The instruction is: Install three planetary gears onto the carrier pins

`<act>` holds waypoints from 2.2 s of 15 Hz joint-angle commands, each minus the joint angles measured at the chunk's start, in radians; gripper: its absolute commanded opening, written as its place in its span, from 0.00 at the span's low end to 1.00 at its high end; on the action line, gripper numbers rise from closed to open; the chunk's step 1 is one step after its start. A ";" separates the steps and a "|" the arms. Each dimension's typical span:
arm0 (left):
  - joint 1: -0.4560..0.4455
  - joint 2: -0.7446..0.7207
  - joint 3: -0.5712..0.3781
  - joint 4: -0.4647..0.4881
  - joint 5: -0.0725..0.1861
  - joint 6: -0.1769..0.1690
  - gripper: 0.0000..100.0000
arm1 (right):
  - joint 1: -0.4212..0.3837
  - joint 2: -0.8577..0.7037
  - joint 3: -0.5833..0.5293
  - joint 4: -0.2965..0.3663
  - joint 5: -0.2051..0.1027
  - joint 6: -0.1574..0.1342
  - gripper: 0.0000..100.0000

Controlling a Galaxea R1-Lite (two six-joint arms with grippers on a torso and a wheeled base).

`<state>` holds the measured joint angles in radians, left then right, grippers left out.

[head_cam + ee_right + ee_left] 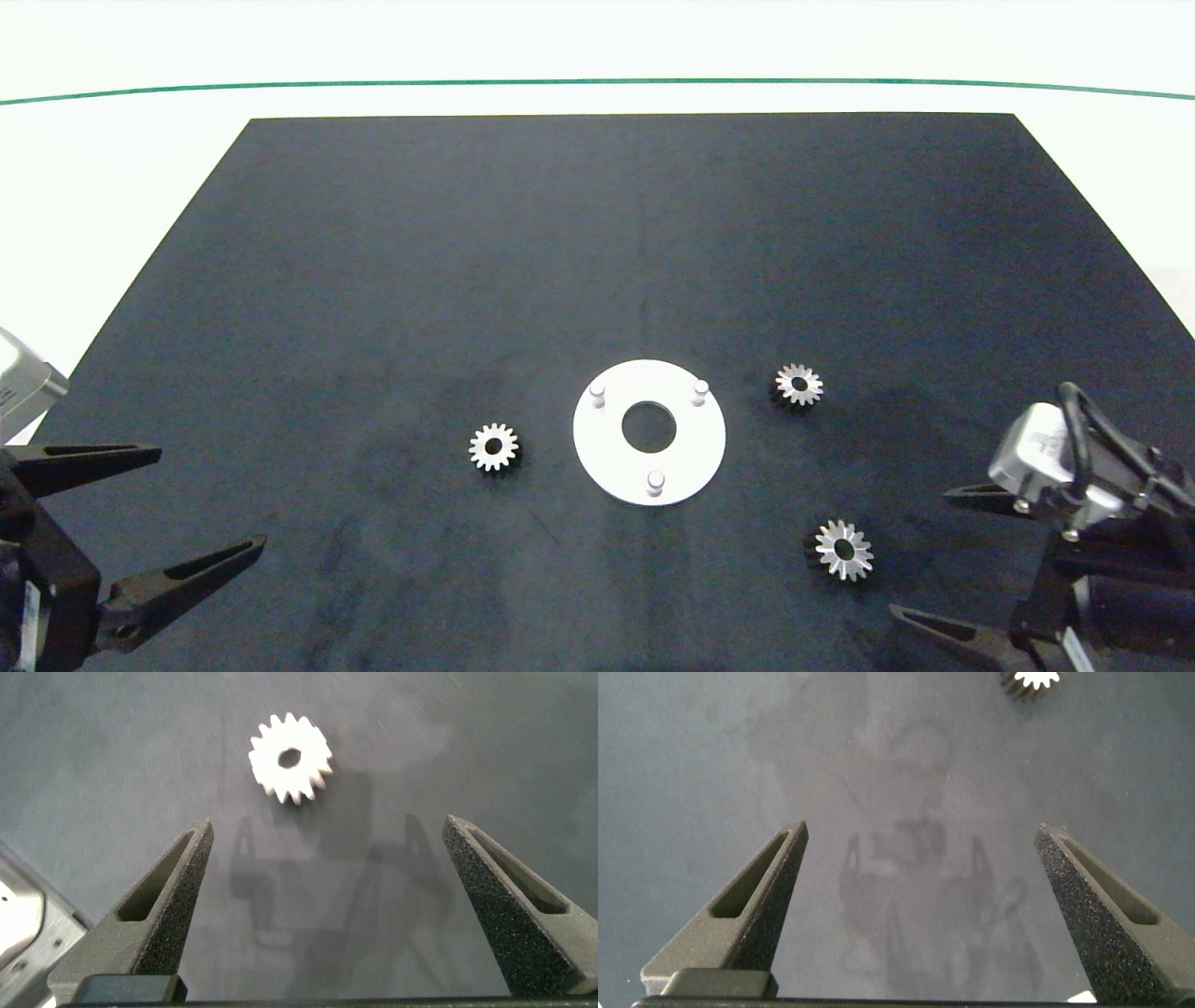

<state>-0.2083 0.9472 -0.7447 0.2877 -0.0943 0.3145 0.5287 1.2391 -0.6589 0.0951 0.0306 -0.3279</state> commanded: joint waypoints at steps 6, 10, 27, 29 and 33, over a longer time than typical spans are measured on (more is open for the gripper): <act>0.001 -0.008 -0.002 0.004 0.001 0.003 1.00 | 0.139 0.177 -0.001 -0.067 -0.113 0.012 1.00; -0.002 -0.010 -0.002 0.005 0.002 0.003 1.00 | 0.139 0.198 -0.001 -0.084 -0.153 0.018 0.98; 0.000 -0.021 -0.007 0.005 0.004 0.003 1.00 | 0.139 0.255 -0.001 -0.172 -0.164 0.026 0.63; 0.000 -0.021 -0.007 0.005 0.004 0.006 1.00 | 0.139 0.255 -0.001 -0.172 -0.166 0.026 0.59; 0.001 -0.021 -0.007 0.005 0.004 0.008 1.00 | 0.137 0.255 -0.001 -0.172 -0.166 0.026 0.51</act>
<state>-0.2077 0.9283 -0.7515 0.2915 -0.0902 0.3198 0.6666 1.4962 -0.6596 -0.0760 -0.1347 -0.3000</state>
